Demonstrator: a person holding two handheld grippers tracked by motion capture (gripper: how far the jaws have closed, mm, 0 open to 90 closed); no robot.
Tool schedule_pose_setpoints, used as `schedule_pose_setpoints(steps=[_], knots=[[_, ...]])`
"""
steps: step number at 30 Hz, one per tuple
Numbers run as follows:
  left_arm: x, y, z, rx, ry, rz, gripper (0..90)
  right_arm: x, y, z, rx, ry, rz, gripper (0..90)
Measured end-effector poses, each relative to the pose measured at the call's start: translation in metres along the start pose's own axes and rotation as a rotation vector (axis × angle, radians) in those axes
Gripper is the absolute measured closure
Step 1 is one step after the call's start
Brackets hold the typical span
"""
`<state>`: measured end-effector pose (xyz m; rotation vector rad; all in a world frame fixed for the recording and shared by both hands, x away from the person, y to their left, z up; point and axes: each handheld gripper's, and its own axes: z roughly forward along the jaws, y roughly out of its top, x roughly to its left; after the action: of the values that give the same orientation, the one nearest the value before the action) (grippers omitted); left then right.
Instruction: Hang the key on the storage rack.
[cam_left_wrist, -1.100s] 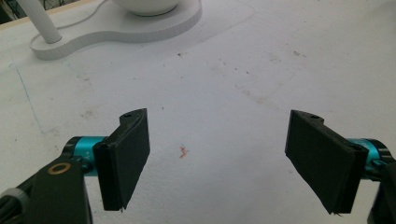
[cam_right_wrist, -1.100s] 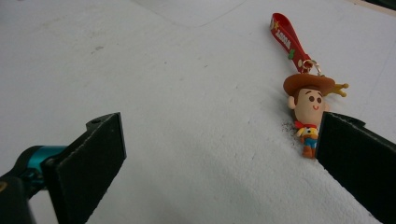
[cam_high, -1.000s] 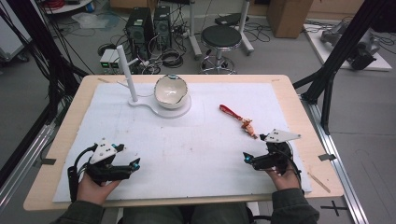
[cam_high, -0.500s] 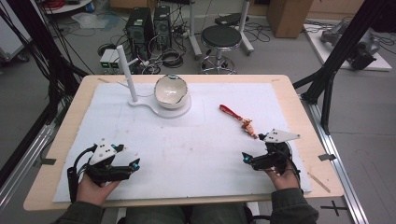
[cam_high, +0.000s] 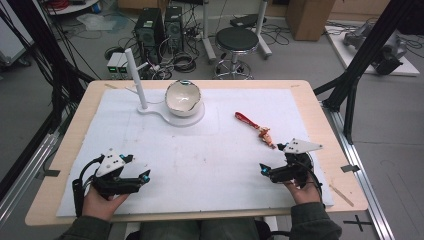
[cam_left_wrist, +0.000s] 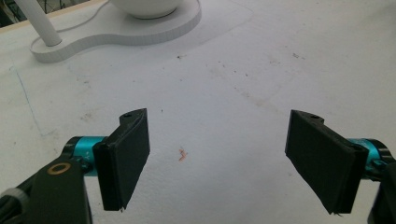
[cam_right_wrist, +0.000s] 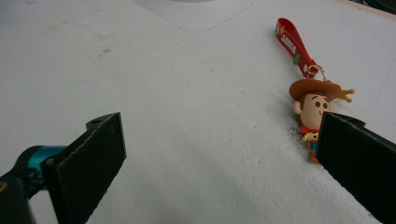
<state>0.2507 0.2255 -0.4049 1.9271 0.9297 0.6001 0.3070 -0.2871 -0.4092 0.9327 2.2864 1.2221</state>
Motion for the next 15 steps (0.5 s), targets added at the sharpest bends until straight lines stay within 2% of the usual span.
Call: schedule_pose_setpoints(steps=[6, 15], knots=[[0.000, 0.000, 0.001, -0.001, -0.002, -0.003, 22.3, -0.001, 0.003, 0.001, -0.001, 0.004, -0.007, 0.8], [-0.001, 0.001, 0.003, -0.006, -0.010, -0.004, 22.3, -0.008, 0.014, -0.002, -0.002, 0.003, 0.010, 0.8]])
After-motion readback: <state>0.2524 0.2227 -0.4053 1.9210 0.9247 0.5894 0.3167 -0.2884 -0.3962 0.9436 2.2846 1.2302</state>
